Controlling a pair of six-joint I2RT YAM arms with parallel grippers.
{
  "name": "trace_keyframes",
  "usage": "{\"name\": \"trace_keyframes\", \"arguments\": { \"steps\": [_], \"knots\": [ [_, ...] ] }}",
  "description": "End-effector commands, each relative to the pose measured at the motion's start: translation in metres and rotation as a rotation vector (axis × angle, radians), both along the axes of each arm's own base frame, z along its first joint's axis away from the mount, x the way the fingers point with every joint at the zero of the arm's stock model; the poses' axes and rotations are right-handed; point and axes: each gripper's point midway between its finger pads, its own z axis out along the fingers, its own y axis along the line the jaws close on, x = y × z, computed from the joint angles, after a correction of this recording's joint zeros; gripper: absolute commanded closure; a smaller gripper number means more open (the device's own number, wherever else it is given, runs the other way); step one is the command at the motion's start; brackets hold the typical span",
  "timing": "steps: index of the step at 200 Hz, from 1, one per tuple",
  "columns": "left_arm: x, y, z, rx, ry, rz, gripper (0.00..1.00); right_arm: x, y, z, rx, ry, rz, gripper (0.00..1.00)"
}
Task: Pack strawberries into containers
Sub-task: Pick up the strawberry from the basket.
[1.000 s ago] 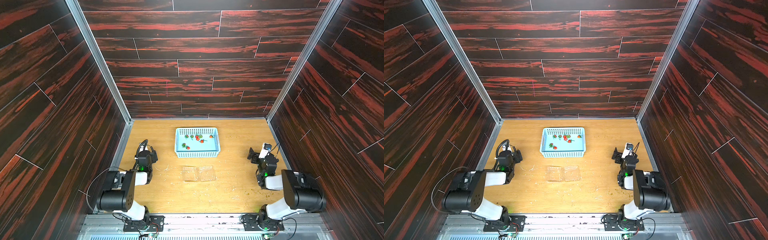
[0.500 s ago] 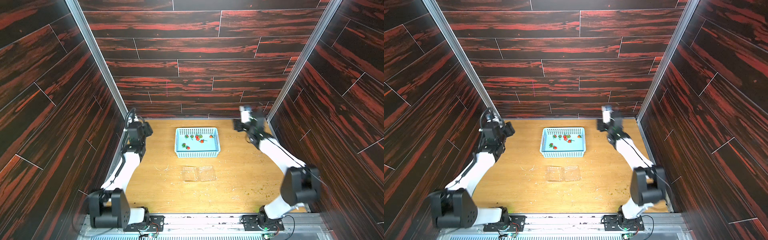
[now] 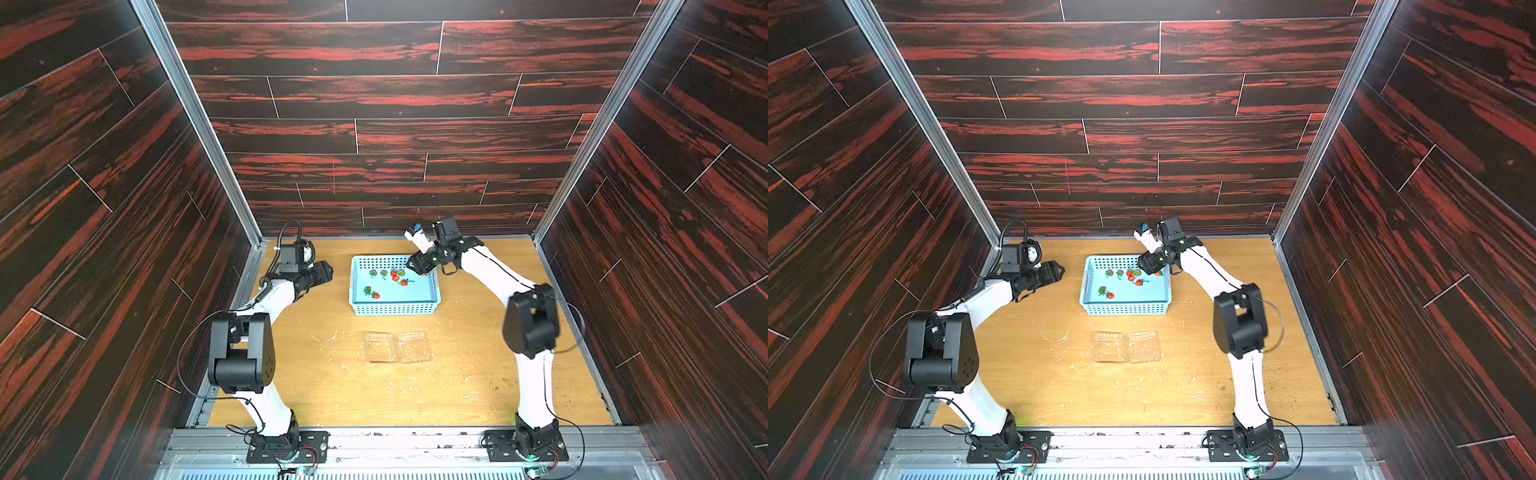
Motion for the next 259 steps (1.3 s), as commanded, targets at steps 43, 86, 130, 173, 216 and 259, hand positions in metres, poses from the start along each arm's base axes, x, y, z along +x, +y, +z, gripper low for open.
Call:
{"name": "trace_keyframes", "arguments": {
  "steps": [43, 86, 130, 173, 216, 259],
  "knots": [
    [0.017, -0.010, -0.002, -0.043, 0.018, -0.053, 0.35, 0.010, 0.002, -0.047, -0.196, 0.067, 0.152, 0.36],
    [0.025, -0.023, 0.000, -0.086, 0.034, -0.113, 0.37, 0.017, -0.002, -0.061, -0.264, 0.052, 0.192, 0.36],
    [0.026, -0.036, 0.000, -0.101, 0.053, -0.172, 0.37, 0.010, -0.006, -0.081, -0.289, 0.096, 0.212, 0.39],
    [0.027, -0.049, -0.005, -0.108, 0.066, -0.203, 0.38, 0.003, -0.006, -0.095, -0.302, 0.128, 0.230, 0.41],
    [0.025, -0.058, -0.004, -0.092, 0.083, -0.232, 0.39, -0.004, -0.004, -0.108, -0.324, 0.132, 0.247, 0.44],
    [0.022, -0.058, -0.005, -0.090, 0.092, -0.234, 0.40, -0.007, -0.003, -0.120, -0.338, 0.153, 0.250, 0.45]
  ]
}}
